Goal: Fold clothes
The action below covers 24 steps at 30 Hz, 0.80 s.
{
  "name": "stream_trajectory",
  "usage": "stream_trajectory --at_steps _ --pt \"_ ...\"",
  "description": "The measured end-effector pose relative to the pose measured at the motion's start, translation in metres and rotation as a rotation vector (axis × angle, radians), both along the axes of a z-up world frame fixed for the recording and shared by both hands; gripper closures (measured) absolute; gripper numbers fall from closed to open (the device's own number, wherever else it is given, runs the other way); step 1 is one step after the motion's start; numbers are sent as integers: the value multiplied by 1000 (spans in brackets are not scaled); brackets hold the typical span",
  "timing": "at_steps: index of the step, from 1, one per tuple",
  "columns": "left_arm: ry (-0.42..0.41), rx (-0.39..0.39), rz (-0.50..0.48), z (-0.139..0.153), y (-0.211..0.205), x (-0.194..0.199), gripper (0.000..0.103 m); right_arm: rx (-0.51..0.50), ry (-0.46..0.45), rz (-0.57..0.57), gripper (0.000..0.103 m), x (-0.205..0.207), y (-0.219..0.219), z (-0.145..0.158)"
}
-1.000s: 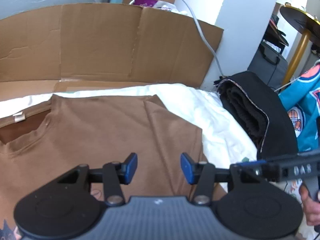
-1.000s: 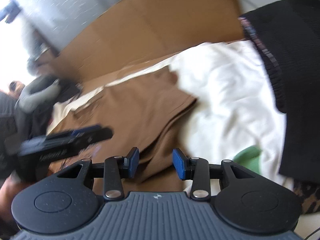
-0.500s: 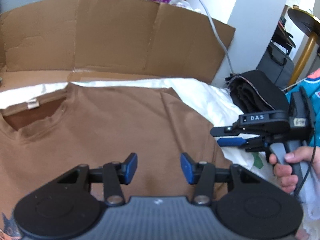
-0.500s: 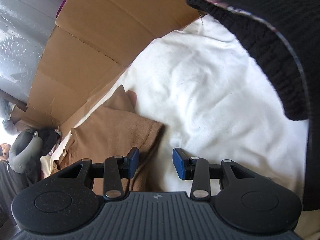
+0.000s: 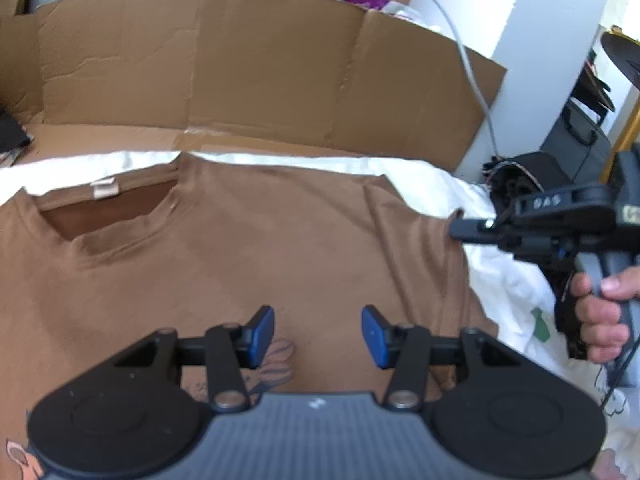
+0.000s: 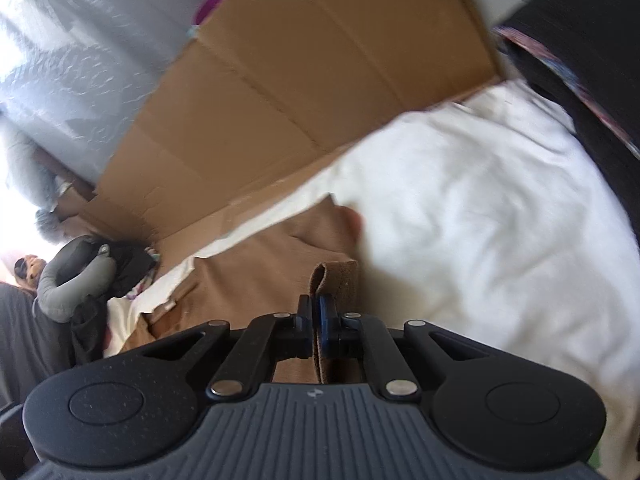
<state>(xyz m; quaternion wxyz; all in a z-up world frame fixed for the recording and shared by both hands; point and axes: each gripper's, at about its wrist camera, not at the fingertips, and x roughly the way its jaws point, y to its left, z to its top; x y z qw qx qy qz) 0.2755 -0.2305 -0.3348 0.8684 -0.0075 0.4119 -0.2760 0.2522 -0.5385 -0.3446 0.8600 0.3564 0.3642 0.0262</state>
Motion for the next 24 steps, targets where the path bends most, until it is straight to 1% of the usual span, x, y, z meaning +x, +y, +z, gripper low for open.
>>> stream_trajectory --at_steps 5,8,9,11,15,19,21,24 --pt "-1 1 37 -2 11 3 52 5 -32 56 102 12 26 13" --pt "-3 2 71 -4 18 7 52 11 -34 71 101 18 46 16" --pt "0 2 87 -5 20 9 52 12 -34 77 100 20 53 17" --pt "16 3 122 -8 25 14 52 10 -18 102 99 24 67 16" --pt "13 6 161 -10 31 20 52 49 -25 163 97 25 85 17" --pt "3 -7 167 -8 31 26 51 29 -44 192 92 19 88 23" --pt "-13 -13 155 -6 27 33 50 16 -49 185 89 14 82 24" --pt "-38 -15 126 -6 17 44 49 -9 -44 156 88 7 70 23"
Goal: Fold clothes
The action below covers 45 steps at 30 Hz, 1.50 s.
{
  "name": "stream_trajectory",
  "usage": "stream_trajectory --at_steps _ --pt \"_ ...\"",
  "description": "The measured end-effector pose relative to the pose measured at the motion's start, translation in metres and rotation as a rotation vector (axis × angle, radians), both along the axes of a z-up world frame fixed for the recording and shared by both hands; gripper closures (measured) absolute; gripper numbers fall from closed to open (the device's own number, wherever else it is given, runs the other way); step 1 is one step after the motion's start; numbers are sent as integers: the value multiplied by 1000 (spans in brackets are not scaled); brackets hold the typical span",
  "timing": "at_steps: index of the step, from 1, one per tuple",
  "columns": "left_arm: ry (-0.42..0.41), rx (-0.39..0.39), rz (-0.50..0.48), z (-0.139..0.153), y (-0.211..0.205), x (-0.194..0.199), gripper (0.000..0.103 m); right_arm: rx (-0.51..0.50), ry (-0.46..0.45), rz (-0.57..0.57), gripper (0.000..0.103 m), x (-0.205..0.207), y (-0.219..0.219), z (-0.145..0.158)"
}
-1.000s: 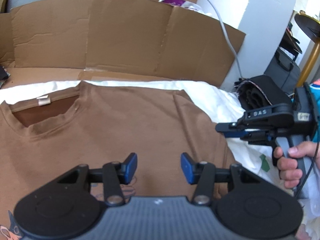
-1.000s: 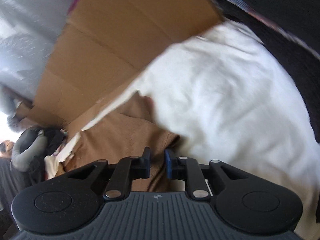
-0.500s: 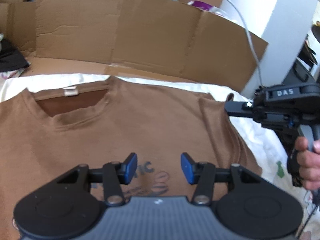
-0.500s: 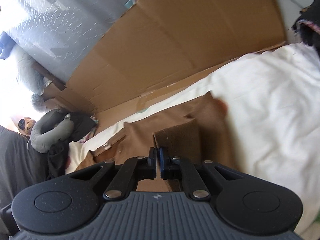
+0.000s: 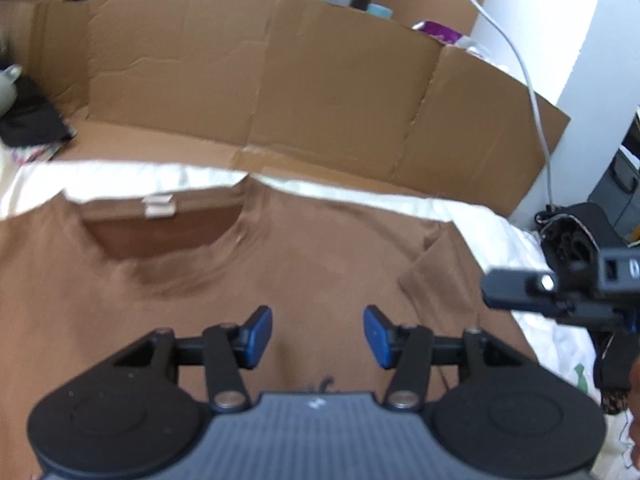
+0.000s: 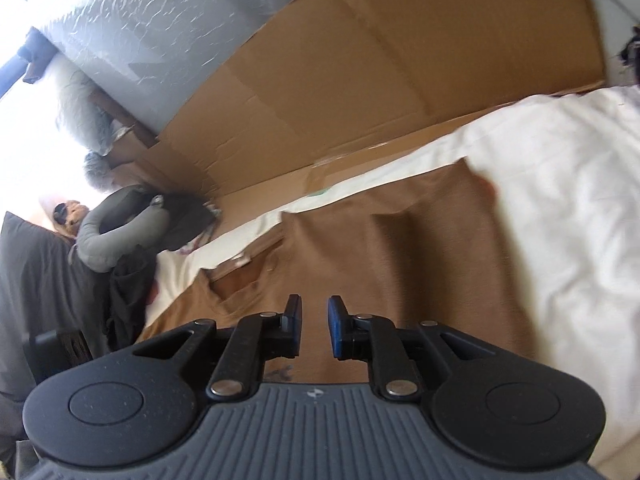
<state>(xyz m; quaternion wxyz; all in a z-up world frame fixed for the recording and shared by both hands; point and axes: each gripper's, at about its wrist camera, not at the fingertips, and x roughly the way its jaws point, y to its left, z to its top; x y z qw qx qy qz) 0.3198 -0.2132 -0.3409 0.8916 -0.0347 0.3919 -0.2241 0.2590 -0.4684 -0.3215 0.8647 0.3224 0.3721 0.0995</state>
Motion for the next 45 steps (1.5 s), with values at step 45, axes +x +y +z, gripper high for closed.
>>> stream_trajectory --at_steps 45 --pt "-36 170 -423 -33 -136 45 71 -149 101 -110 88 -35 -53 -37"
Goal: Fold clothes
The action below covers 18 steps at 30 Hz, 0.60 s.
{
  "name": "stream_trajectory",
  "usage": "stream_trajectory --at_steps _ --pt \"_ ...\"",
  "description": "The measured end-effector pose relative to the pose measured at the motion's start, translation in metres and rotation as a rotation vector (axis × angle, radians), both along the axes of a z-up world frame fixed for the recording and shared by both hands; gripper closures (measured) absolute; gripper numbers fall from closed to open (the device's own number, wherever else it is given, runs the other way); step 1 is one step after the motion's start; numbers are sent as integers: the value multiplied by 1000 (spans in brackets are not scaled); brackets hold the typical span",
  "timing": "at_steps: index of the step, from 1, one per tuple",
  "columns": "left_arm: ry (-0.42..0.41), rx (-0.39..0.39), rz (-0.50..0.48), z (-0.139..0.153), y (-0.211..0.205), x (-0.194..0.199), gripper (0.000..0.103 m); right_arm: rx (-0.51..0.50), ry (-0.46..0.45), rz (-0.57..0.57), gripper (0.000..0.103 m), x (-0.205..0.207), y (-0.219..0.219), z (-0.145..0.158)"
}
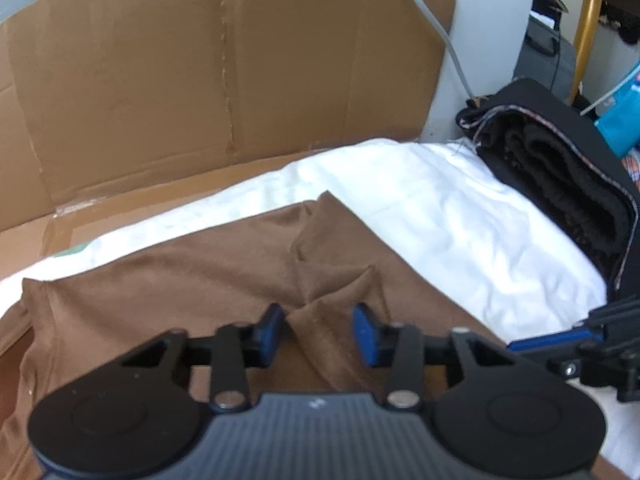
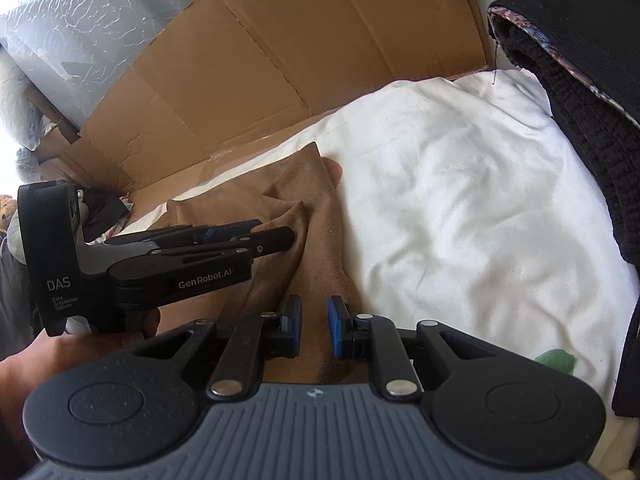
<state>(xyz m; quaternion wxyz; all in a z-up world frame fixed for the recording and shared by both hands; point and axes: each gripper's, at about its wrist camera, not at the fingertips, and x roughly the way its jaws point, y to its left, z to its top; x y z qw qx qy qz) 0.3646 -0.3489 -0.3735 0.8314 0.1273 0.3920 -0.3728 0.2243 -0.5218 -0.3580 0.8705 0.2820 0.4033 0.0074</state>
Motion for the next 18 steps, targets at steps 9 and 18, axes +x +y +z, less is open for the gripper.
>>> stream_trajectory --at_steps 9,18 --pt "18 -52 -3 11 14 -6 88 -14 -36 6 88 18 -7 17" --pt "162 -191 95 -1 31 18 91 -10 -34 -29 88 25 -19 17"
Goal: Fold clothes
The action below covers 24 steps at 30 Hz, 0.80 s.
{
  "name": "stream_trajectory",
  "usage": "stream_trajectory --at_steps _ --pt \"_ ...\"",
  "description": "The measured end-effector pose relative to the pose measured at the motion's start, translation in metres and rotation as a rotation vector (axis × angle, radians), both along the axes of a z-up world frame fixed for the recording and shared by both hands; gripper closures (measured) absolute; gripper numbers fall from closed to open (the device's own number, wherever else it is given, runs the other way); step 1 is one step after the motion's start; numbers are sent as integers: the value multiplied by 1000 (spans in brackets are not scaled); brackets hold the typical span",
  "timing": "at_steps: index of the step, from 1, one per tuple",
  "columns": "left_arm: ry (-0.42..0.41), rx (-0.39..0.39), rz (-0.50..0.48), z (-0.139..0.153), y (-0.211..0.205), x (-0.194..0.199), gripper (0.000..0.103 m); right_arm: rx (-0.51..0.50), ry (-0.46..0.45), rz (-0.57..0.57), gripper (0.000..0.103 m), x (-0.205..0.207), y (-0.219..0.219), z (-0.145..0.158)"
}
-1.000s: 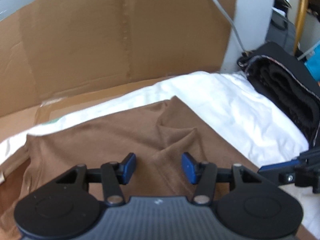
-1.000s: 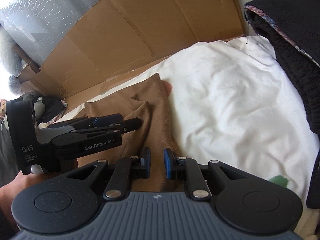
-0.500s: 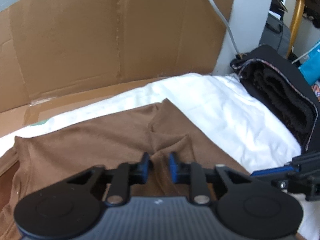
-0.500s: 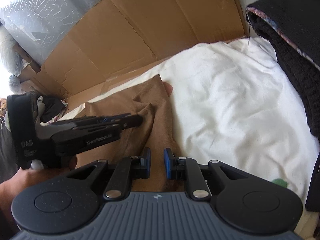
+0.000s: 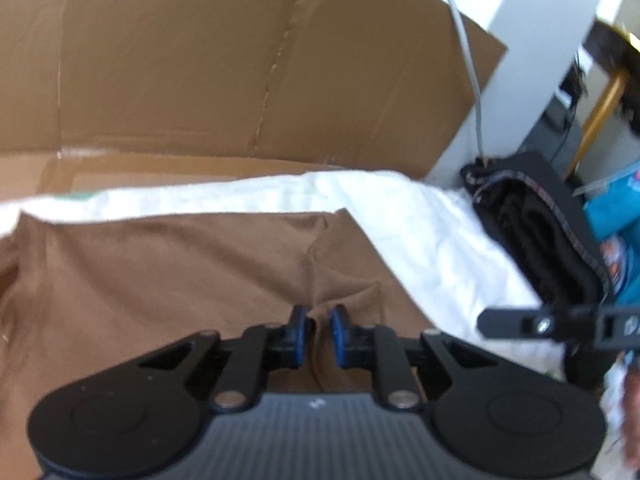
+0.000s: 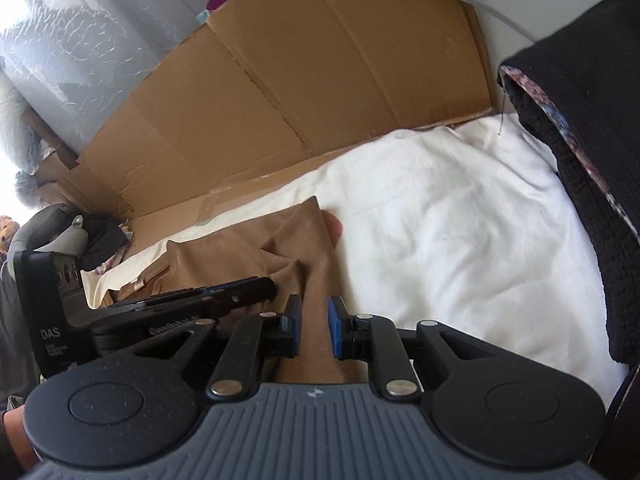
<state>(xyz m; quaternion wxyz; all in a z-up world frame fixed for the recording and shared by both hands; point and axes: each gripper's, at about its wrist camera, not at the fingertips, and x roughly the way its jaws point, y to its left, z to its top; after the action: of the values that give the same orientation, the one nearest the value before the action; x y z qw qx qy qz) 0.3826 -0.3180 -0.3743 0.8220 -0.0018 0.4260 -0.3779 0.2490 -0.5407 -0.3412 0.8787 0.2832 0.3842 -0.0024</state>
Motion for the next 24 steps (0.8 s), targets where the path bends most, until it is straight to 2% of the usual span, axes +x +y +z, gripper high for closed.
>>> stream_trajectory --at_steps 2,7,9,11,18,21,24 --pt "-1 9 12 1 2 -2 99 -2 2 -2 88 1 0 -1" --pt "-34 20 46 16 12 -15 100 -12 13 13 86 10 2 1" --pt "-41 12 75 23 20 -18 100 -11 13 20 70 15 2 5" --pt "-44 -1 109 31 31 -23 100 -23 12 34 63 23 2 10" --pt "-19 -52 223 42 70 -36 100 -48 74 40 63 84 -3 21" --pt "-14 -63 226 45 83 -36 100 -63 124 65 56 116 -2 21" --pt "-12 -67 230 45 88 -35 100 -94 182 96 56 140 3 18"
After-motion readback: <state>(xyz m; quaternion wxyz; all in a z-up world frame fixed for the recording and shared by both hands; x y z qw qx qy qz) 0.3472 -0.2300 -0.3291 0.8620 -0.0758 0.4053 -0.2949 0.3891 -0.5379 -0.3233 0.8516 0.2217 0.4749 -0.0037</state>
